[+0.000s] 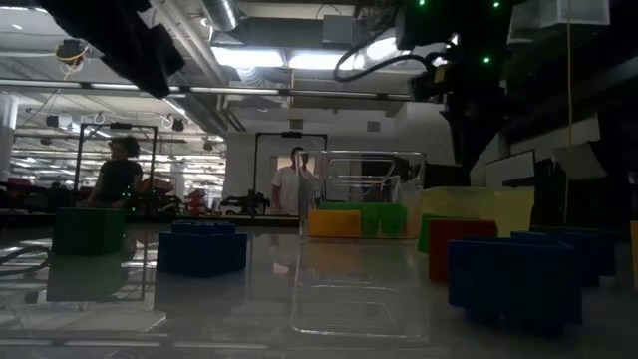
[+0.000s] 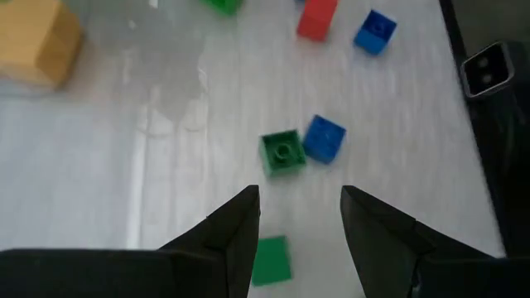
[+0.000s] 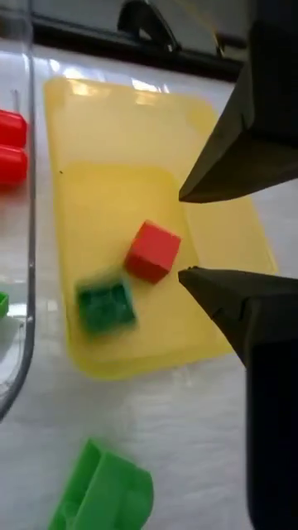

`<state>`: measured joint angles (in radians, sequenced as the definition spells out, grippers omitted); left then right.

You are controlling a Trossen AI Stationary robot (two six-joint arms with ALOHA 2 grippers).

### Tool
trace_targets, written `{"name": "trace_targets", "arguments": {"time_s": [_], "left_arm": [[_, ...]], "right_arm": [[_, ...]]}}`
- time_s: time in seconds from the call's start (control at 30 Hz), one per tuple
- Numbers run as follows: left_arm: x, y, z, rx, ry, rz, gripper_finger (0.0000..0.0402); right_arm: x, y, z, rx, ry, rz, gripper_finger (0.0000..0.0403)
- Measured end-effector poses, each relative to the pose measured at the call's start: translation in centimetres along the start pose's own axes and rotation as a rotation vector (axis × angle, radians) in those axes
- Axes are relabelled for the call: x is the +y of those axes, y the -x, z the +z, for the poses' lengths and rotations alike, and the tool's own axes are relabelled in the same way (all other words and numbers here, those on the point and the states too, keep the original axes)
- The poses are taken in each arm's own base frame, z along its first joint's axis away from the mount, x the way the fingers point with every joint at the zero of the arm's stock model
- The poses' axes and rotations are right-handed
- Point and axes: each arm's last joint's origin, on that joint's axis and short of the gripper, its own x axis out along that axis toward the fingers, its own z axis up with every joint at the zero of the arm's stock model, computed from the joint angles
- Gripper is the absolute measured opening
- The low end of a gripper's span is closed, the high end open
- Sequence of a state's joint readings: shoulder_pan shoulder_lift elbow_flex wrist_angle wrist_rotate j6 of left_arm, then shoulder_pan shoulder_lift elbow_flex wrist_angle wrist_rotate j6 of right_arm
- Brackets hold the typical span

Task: Sort blocks by size
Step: Put the small green block into the yellow bin

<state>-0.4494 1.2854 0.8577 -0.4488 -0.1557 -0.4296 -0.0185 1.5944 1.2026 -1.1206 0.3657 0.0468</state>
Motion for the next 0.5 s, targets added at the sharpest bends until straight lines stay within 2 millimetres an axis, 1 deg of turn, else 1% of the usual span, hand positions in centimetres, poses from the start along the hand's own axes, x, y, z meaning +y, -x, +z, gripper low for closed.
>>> {"name": "trace_targets", "arguments": {"time_s": [0.1, 0.23, 0.4, 0.5], "left_arm": [[-0.5, 0.1, -0.4, 0.021, 0.022, -0.006, 0.0156], [-0.9, 0.2, -1.0, 0.057, 0.013, 0.002, 0.0156], [-1.1, 0.0, -1.5, 0.078, 0.017, 0.046, 0.0156], [-1.3, -0.7, -2.0, 0.105, 0.0, 0.08, 0.0156]], "right_arm": [[-0.4, -0.2, 0.0, 0.005, -0.018, 0.02, 0.0167], [-0.3, -0.1, 0.0, 0.004, -0.014, 0.027, 0.0183], [0.5, 0.1, 0.2, -0.023, -0.03, 0.074, 0.0185], [1.1, 0.4, 0.3, -0.04, -0.032, 0.095, 0.0184]]}}
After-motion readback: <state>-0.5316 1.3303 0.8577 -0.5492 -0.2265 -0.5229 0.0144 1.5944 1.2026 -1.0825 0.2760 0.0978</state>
